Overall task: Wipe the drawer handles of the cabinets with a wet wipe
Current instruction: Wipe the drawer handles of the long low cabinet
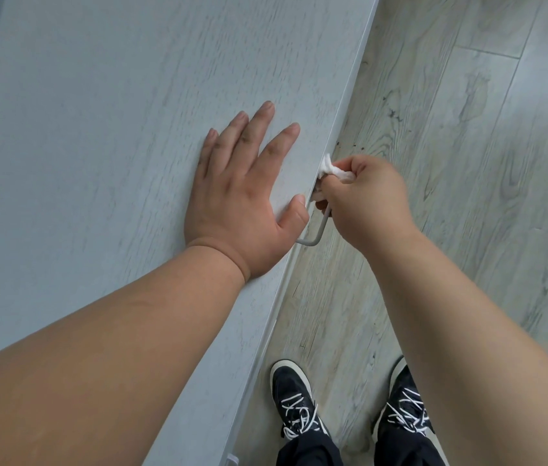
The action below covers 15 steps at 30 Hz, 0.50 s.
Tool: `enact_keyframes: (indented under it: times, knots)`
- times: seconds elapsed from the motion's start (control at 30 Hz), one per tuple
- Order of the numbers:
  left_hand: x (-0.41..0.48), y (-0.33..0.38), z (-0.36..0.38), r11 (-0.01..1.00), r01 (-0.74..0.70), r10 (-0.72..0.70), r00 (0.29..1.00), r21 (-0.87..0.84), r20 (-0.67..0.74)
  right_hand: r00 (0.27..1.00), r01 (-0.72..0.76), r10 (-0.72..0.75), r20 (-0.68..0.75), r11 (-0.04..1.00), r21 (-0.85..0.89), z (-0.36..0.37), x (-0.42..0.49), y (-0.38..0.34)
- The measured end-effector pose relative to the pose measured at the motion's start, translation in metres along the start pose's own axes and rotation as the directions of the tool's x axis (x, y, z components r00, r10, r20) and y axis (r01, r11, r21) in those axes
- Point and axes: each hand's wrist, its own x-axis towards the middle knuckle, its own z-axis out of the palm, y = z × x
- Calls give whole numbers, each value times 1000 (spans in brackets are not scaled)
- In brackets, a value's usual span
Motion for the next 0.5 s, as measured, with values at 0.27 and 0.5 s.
enact_keyframes:
  times: [0.27,0.5]
  knots:
    - [0,-1,1,1000,-4,4,1000,-4,-5,996,73,-59,-67,971,227,5,-8,8]
    - [0,0,1,1000,-1,1,1000,-3,5,993,117,-116,-14,993,33,-3,-3,5]
